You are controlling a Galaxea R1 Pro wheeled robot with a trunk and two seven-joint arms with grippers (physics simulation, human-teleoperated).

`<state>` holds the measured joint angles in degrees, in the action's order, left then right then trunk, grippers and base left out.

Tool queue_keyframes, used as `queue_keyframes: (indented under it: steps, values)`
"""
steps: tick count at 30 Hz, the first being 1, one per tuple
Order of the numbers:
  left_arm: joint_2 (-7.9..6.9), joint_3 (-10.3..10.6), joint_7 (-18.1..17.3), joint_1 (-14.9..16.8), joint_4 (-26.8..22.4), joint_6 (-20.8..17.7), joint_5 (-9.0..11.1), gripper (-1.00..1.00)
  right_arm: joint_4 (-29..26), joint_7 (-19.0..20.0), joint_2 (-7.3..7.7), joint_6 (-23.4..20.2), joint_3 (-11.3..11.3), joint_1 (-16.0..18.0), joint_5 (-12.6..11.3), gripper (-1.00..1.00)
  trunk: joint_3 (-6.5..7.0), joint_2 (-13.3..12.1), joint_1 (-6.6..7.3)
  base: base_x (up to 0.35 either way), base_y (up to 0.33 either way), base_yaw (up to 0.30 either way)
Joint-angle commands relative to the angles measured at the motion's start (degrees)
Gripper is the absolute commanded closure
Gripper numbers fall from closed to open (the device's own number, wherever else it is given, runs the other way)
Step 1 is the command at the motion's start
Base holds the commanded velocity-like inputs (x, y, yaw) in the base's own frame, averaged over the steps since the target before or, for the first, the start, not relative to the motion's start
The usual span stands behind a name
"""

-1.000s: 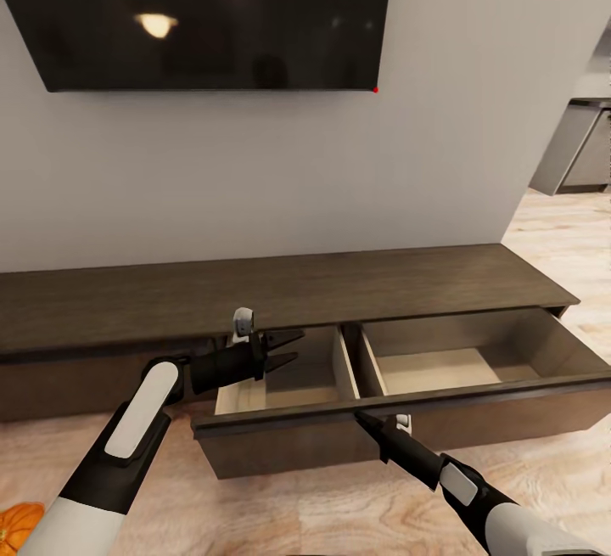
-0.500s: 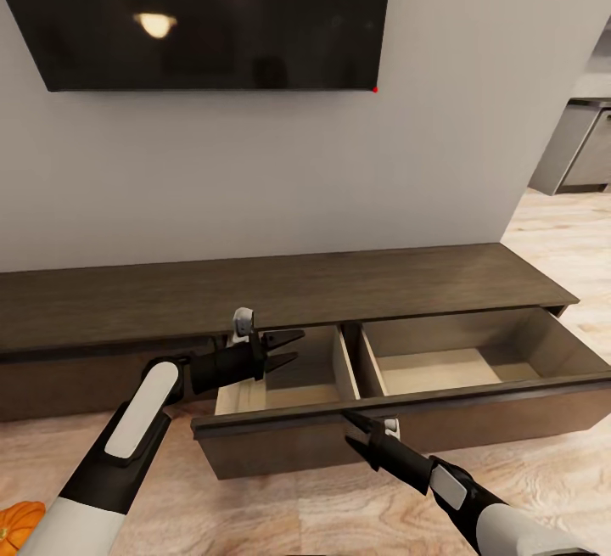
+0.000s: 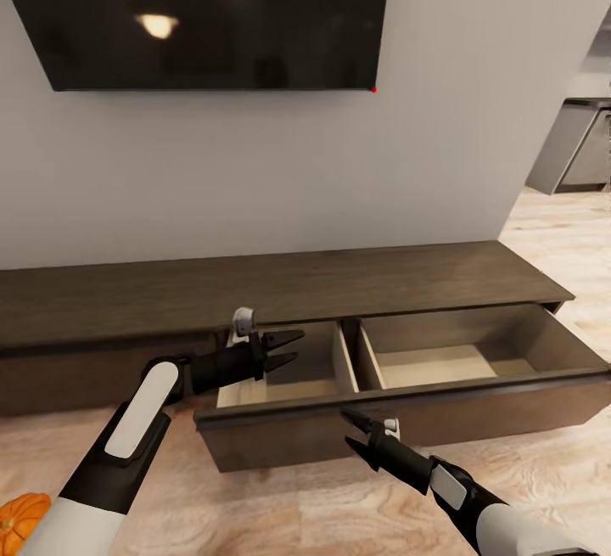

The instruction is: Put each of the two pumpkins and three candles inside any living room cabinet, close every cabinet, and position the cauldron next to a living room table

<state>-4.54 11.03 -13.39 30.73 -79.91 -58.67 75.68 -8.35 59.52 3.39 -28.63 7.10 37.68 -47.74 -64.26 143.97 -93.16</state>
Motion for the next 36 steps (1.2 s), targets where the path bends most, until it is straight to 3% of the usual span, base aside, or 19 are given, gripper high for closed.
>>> queue_keyframes:
  steps: [1, 20, 27, 36]
  values:
    - [-0.03, 0.04, -0.59, 0.04, 0.02, -0.03, -0.54, -1.00, 0.00, 0.07, 0.04, -0.38, 0.45, 0.03, -0.60, -1.00, -0.05, 0.02, 0.04, -0.261, 0.000, 0.000]
    - [-0.06, -0.07, -0.50, 0.03, 0.10, 0.11, -0.97, -1.00, 0.00, 0.04, 0.10, -0.38, 0.48, 0.03, -0.60, -1.00, -0.05, 0.02, 0.04, -0.066, 0.000, 0.000]
    - [-0.08, -0.23, -0.50, 0.04, 0.10, 0.13, -2.34, -1.00, 0.00, -0.10, 0.12, -0.38, 2.76, 0.03, -0.60, -1.00, -0.05, 0.02, 0.04, 0.000, 0.000, 0.000]
    - [-0.11, -0.22, -0.41, 0.04, 0.10, 0.13, -3.04, -1.00, 0.00, -0.19, 0.09, -0.38, 3.17, 0.03, -0.60, -1.00, -0.05, 0.02, 0.04, -0.051, -0.004, 0.000]
